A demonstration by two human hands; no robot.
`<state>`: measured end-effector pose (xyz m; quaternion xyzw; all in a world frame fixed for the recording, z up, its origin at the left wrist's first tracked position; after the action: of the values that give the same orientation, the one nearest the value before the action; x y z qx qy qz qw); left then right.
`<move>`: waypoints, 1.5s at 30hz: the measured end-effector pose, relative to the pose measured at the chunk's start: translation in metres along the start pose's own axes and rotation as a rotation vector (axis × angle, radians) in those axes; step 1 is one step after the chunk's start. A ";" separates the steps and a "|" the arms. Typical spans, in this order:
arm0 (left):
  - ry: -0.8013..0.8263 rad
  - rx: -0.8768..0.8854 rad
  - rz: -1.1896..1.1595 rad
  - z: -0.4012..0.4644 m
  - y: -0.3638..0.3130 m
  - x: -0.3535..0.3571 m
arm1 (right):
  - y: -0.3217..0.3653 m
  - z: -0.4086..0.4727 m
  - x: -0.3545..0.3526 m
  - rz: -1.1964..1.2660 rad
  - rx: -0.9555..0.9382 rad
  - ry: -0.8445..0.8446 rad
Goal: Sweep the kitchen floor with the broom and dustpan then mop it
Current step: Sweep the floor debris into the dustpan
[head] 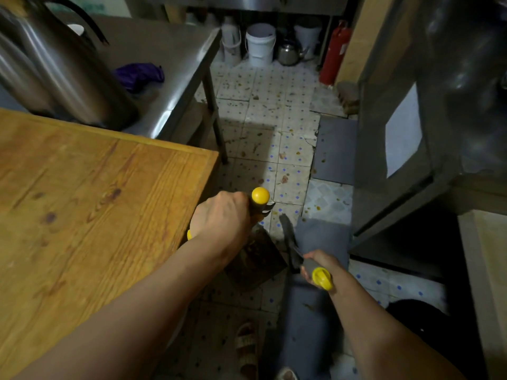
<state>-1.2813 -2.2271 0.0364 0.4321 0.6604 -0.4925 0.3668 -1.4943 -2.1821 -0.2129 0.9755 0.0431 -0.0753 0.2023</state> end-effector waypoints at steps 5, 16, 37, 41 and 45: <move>-0.006 -0.014 -0.004 0.013 0.005 -0.008 | 0.027 0.008 0.011 0.071 0.001 0.041; 0.007 -0.046 -0.085 0.032 0.002 -0.025 | 0.089 -0.018 0.009 -0.067 -0.024 0.100; -0.171 -0.384 -0.220 0.093 -0.044 -0.045 | 0.233 0.047 -0.040 -0.411 -0.092 0.265; -0.180 -0.377 -0.249 0.112 -0.040 -0.051 | 0.257 0.048 -0.036 -0.429 -0.086 0.274; -0.165 -0.350 -0.261 0.136 -0.032 -0.056 | 0.285 0.047 -0.030 -0.448 -0.107 0.256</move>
<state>-1.2831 -2.3753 0.0643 0.2310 0.7538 -0.4476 0.4220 -1.4976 -2.4636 -0.1402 0.9312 0.2870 0.0084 0.2246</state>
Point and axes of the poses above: each hand's wrist, its own z-axis towards the middle knuckle, its own x-axis out of the palm, y = z × x, the point moved 8 cm from there along z, towards the middle knuckle, and after that the axes turned 12 degrees about -z, right-handed, at the moved point
